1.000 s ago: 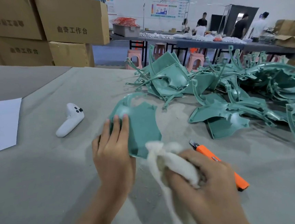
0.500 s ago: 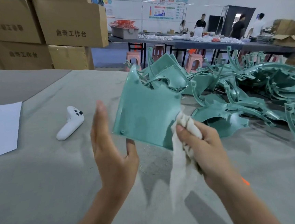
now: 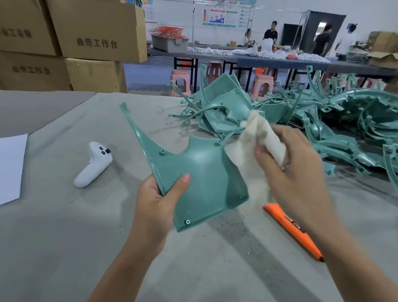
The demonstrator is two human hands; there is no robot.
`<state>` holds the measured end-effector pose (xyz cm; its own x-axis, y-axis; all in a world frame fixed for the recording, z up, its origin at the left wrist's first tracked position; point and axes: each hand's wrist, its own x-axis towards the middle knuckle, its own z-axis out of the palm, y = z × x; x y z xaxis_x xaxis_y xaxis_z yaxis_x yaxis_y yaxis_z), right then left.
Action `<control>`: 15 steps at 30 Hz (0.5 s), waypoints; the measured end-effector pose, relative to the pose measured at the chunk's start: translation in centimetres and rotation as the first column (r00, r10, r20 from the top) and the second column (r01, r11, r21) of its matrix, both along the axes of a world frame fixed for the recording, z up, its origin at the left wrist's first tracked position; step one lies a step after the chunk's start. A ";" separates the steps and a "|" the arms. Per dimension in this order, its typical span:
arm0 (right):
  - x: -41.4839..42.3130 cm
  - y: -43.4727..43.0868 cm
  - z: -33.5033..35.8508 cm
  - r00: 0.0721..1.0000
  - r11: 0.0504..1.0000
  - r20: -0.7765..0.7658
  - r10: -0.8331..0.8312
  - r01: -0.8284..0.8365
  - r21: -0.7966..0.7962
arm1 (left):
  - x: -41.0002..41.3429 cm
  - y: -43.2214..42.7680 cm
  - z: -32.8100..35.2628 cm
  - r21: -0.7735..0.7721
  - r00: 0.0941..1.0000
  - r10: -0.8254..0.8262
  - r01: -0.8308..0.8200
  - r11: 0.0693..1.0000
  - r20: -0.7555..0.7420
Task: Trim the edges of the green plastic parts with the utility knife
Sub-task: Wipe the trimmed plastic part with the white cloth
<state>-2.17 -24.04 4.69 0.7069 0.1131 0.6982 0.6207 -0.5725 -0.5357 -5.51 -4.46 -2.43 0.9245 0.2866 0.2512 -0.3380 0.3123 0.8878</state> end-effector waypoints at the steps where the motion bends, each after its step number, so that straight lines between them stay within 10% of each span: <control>1: -0.6 1.1 0.1 0.990 0.996 0.123 0.072 -0.063 -0.068 | -0.1 0.0 0.1 0.036 1.000 0.024 -0.024 0.999 0.006; 4: -1.8 3.7 -0.9 0.912 0.838 0.256 0.321 -0.147 -0.525 | -0.5 -0.3 0.3 0.109 0.996 0.002 -0.012 0.994 0.084; 8: 0.5 3.5 1.6 0.996 0.766 0.072 0.049 0.009 -0.643 | -0.8 -0.5 0.3 0.078 0.998 -0.050 0.047 0.996 0.040; 12: 2.9 2.1 4.5 0.998 0.992 -0.065 0.023 -0.031 -0.119 | -0.5 -1.1 0.4 0.069 1.000 -0.030 0.030 0.997 0.003; 15: 4.1 0.7 5.0 0.988 0.930 0.020 -0.153 0.137 0.342 | -0.4 -0.6 0.3 0.070 1.000 0.019 -0.019 0.997 0.010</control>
